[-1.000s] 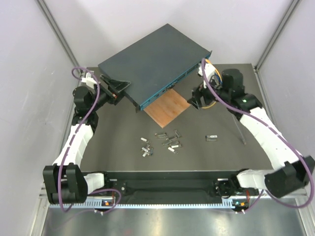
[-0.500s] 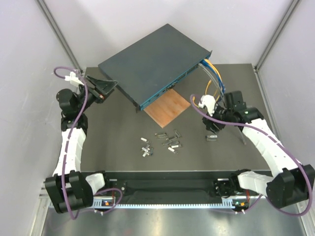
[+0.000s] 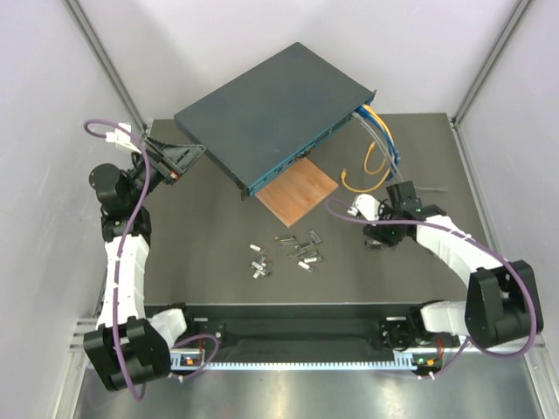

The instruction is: Insert the plug into the switch port

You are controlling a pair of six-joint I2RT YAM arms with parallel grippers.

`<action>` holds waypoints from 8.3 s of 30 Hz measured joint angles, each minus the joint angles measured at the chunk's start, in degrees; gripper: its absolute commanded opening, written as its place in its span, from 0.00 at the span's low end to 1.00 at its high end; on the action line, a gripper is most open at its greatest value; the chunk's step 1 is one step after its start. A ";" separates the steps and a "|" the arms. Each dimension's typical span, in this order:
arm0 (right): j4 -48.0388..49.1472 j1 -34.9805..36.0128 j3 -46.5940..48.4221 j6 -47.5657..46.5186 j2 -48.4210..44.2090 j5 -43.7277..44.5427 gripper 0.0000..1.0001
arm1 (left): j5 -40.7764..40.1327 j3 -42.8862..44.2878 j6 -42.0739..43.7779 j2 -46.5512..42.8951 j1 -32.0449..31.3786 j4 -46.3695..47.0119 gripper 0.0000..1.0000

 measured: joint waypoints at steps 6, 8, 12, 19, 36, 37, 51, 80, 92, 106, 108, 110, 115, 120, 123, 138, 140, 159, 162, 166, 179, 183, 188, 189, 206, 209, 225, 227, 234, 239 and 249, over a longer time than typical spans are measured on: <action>4.17 -0.11 -0.39 -1.88 3.58 1.03 0.51 | 0.04 0.00 -0.28 0.31 0.00 0.17 0.97; 4.24 -0.13 -0.48 -2.71 4.72 1.01 0.51 | 0.02 0.00 -0.42 0.31 0.00 0.20 0.97; 4.50 -0.15 -1.25 -4.55 6.21 1.07 0.52 | -0.11 0.02 -0.66 0.42 0.00 0.33 0.97; 4.37 -0.15 -1.27 -7.30 7.76 1.03 0.53 | -0.39 0.11 -2.14 1.88 0.00 1.55 0.98; 5.68 1.99 1.62 -12.94 11.23 -1.38 0.60 | -0.85 2.25 -5.79 4.11 0.00 5.86 0.98; 5.66 2.47 1.60 -13.53 11.13 -1.44 0.61 | -0.85 2.25 -5.84 4.11 0.00 5.97 0.98; 3.34 9.88 2.38 -18.45 12.87 -1.64 0.11 | -0.81 2.78 -6.51 4.11 0.00 6.43 0.97; 18.86 -3.85 21.59 65.05 -14.12 -28.06 0.00 | -23.89 34.97 52.37 10.21 -46.10 -27.19 0.92; 26.97 -3.80 15.28 89.07 -19.63 -23.78 0.00 | -43.65 42.88 65.83 27.78 -68.94 -42.18 0.80; 28.41 -0.74 12.76 92.13 -20.74 -23.28 0.00 | -45.44 50.16 65.83 32.87 -70.29 -43.80 0.56; 28.83 -0.24 12.63 92.17 -20.92 -23.28 0.00 | -45.86 51.21 65.81 34.05 -70.31 -44.52 0.52; 29.49 0.11 12.48 92.30 -20.94 -23.15 0.00 | -46.75 51.91 65.77 35.17 -70.31 -45.13 0.49; 29.44 0.72 12.37 92.19 -20.94 -22.08 0.00 | -47.84 52.54 65.11 36.15 -70.62 -46.53 0.09; 28.89 0.81 12.37 90.88 -21.16 -21.97 0.59 | -48.06 52.30 63.52 35.98 -69.85 -46.62 0.00; 28.11 0.83 12.35 88.28 -21.90 -22.08 0.69 | -43.74 48.39 60.81 33.90 -68.94 -45.66 0.00; 6.23 0.79 16.65 43.60 -30.21 -29.00 1.00 | -5.64 41.18 42.05 29.22 -56.81 -45.77 0.00; 0.26 0.79 18.82 33.24 -30.40 -30.73 1.00 | -1.55 40.04 40.35 29.22 -57.31 -46.01 0.00; -39.63 3.52 27.43 -32.96 -24.13 -41.62 0.76 | 12.98 31.12 32.00 34.93 -63.71 -48.83 0.00; -38.86 7.06 27.36 -33.05 -22.10 -41.16 0.70 | 13.60 31.08 29.73 35.93 -63.80 -48.43 0.00; -37.51 13.86 27.26 -31.82 -21.46 -39.39 0.59 | 15.47 30.49 25.18 36.65 -63.89 -45.44 0.00; -33.14 20.61 25.49 -25.83 -17.81 -33.18 0.36 | 17.49 30.49 22.23 38.25 -64.08 -42.86 0.00; -32.74 20.96 25.49 -24.83 -17.77 -32.50 0.28 | 17.49 30.49 22.29 38.25 -64.30 -42.86 0.00; -32.54 21.59 25.49 -24.81 -17.73 -31.74 0.00 | 17.53 30.49 22.38 38.29 -64.37 -43.12 0.13; -32.61 21.79 25.49 -24.79 -17.73 -31.52 0.00 | 17.64 30.49 22.58 38.29 -64.35 -43.36 0.23; -29.64 22.86 18.56 -20.28 -28.09 -28.83 0.00 | 7.21 47.15 38.12 38.42 -59.95 -51.71 0.99; -26.91 22.86 15.58 -15.61 -31.85 -27.32 0.00 | 4.57 49.99 38.32 38.49 -56.39 -51.36 0.99; -7.50 21.84 23.08 23.56 -14.58 -5.16 0.00 | -19.82 41.18 31.82 12.39 -28.59 -35.06 0.99; -6.91 20.31 25.79 25.99 -12.17 -4.17 0.00 | -22.60 37.68 30.27 7.23 -25.44 -33.70 0.99; -6.60 15.10 39.91 32.11 -0.20 -1.40 0.00 | -26.60 22.43 21.35 -4.09 -13.29 -32.61 0.99; -7.04 14.51 44.87 34.58 6.14 0.31 0.00 | -25.81 12.24 16.13 -4.11 -11.82 -32.50 0.99; -7.45 14.60 47.04 38.03 11.30 1.92 0.00 | -21.59 9.77 11.21 0.92 -11.74 -28.63 0.96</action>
